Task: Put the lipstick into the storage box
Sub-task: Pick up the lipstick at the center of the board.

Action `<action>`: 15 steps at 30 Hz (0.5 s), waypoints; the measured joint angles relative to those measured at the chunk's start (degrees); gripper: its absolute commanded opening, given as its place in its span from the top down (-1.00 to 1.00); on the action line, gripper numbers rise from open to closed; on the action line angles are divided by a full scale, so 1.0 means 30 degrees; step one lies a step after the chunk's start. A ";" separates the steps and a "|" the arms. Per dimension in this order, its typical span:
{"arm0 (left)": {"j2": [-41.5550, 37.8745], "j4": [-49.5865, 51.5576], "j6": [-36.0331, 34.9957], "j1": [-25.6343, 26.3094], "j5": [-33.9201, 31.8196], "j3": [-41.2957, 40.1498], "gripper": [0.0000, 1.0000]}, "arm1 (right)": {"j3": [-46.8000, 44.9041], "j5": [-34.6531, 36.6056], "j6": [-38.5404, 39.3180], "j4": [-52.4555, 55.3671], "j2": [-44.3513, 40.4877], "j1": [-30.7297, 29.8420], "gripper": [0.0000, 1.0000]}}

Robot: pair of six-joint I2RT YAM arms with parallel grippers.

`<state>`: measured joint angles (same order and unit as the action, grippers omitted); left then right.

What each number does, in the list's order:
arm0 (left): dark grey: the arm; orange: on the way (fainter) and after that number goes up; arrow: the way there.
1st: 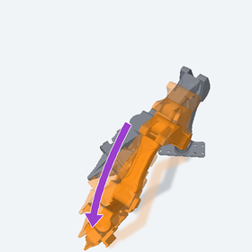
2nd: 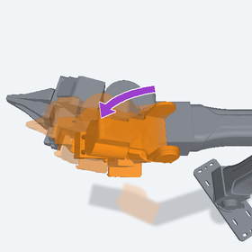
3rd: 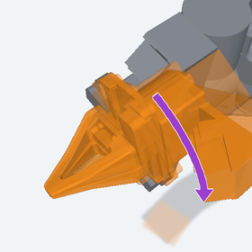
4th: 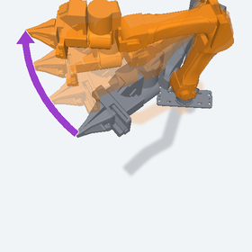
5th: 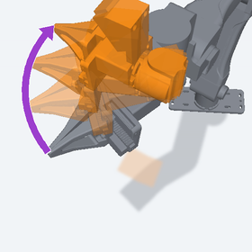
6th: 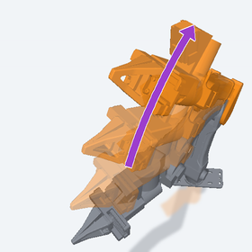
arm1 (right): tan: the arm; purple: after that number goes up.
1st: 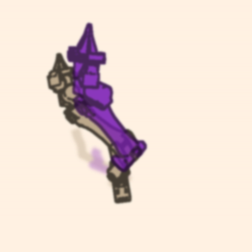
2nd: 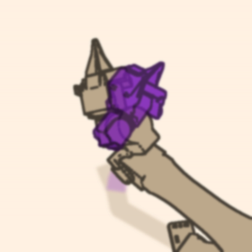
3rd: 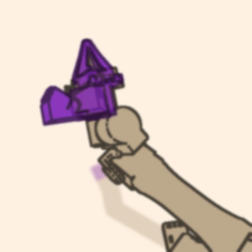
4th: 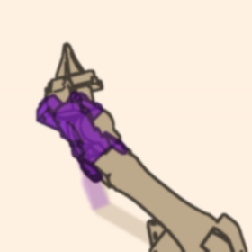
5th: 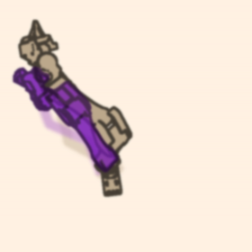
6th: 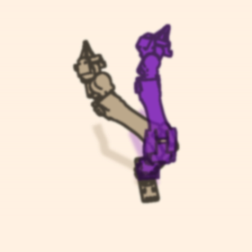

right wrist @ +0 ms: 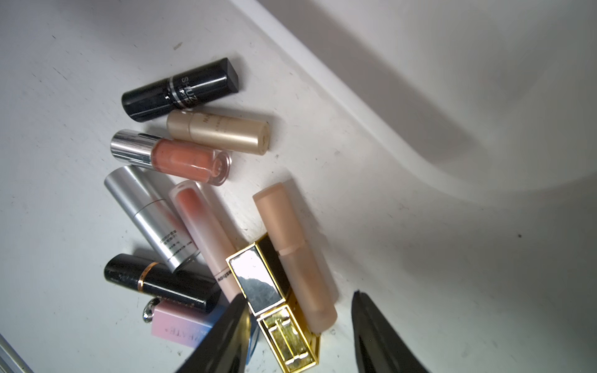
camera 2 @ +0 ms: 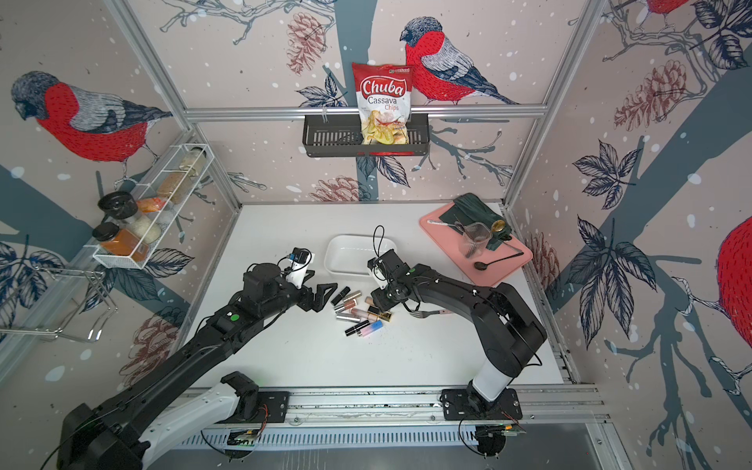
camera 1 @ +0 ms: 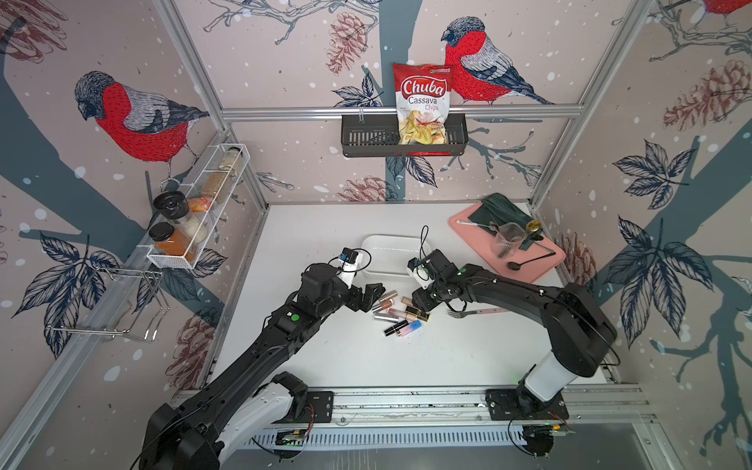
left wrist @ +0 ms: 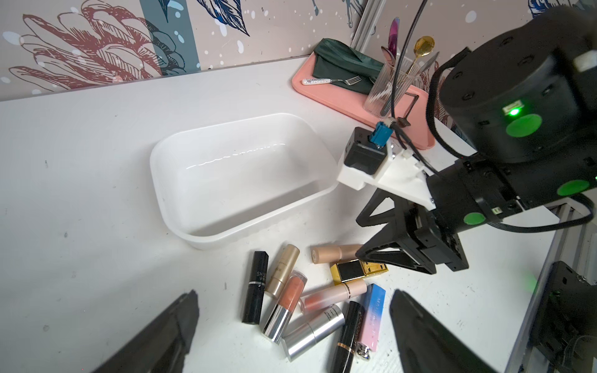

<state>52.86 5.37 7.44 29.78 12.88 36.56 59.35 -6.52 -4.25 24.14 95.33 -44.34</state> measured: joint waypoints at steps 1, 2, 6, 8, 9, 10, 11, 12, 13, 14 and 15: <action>0.0000 0.0000 0.0000 0.0000 0.0000 0.0000 -0.92 | 0.0029 0.0029 0.0000 0.0000 0.0153 0.0000 -0.09; -0.0007 0.0000 0.0000 0.0000 0.0000 0.0000 -0.92 | 0.0044 0.0058 0.0000 -0.0007 0.0291 0.0007 -0.08; -0.0080 0.0000 0.0000 0.0000 -0.0015 0.0000 -0.92 | 0.0211 0.0109 0.0007 -0.0015 0.0765 0.0007 -0.07; -0.0109 0.0000 0.0000 0.0000 -0.0022 0.0000 -0.92 | 0.0277 0.0175 0.0066 -0.0015 0.0969 0.0000 -0.06; -0.0124 0.0000 0.0000 0.0000 -0.0022 0.0000 -0.92 | 0.0313 0.0211 0.0080 -0.0015 0.1071 0.0000 -0.05; -0.0138 0.0000 0.0000 0.0000 -0.0022 0.0000 -0.92 | 0.0364 0.0219 0.0109 -0.0007 0.1180 0.0000 -0.05; -0.0138 0.0007 0.0000 0.0000 -0.0022 0.0000 -0.92 | 0.0415 0.0284 0.0160 -0.0015 0.1268 0.0000 -0.05; -0.0138 0.0007 0.0000 0.0000 -0.0029 0.0000 -0.92 | 0.0474 0.0299 0.0299 -0.0022 0.1392 0.0000 -0.04; -0.0153 0.0007 0.0000 0.0000 -0.0036 0.0000 -0.92 | 0.0503 0.0386 0.0350 -0.0015 0.1494 0.0000 -0.04; -0.0153 0.0007 0.0000 0.0000 -0.0080 0.0000 -0.92 | 0.0532 0.0488 0.0357 -0.0015 0.1581 0.0000 -0.04; -0.0160 0.0007 0.0000 0.0000 -0.0204 0.0000 -0.92 | 0.0561 0.0554 0.0357 -0.0015 0.1683 0.0000 -0.03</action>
<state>52.38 5.39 7.44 29.78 12.27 36.56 61.04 -4.86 -3.18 24.10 100.38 -44.34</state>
